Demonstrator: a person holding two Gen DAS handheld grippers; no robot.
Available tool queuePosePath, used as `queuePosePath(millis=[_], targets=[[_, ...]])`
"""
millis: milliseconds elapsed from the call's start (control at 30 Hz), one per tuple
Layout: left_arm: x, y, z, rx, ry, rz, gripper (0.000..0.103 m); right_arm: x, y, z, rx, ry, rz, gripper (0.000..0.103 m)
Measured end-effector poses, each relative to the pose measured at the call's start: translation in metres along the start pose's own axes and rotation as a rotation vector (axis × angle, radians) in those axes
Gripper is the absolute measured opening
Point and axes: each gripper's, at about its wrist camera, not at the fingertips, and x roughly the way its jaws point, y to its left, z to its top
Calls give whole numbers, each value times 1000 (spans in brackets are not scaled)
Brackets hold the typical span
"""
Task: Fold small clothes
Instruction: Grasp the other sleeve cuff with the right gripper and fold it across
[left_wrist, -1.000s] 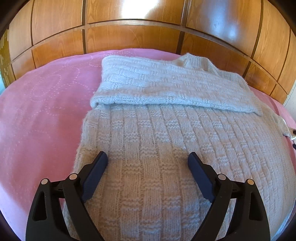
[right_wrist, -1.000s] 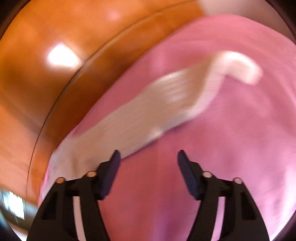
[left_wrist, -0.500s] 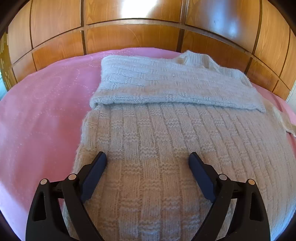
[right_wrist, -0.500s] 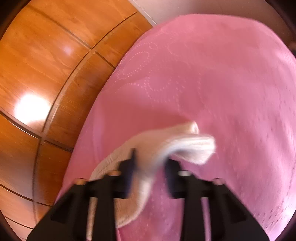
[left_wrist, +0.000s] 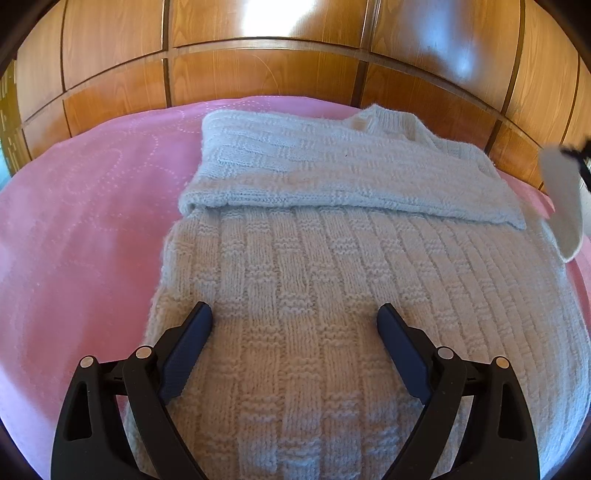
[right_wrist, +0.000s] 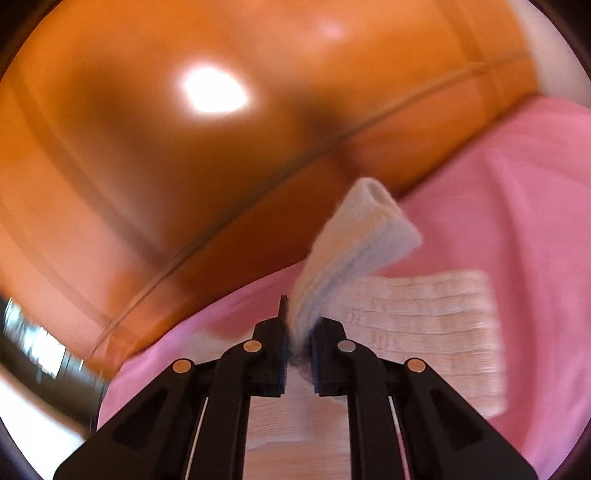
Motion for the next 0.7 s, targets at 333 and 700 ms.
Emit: queuePosePath(millis=[333,700], targets=[[-3,6,-1,-28,-5,-51,92,76,163,-115,-423,248,181,70],[-7,20,43,-156,37,-264,75,27,56,-144,-182,249,79,79]])
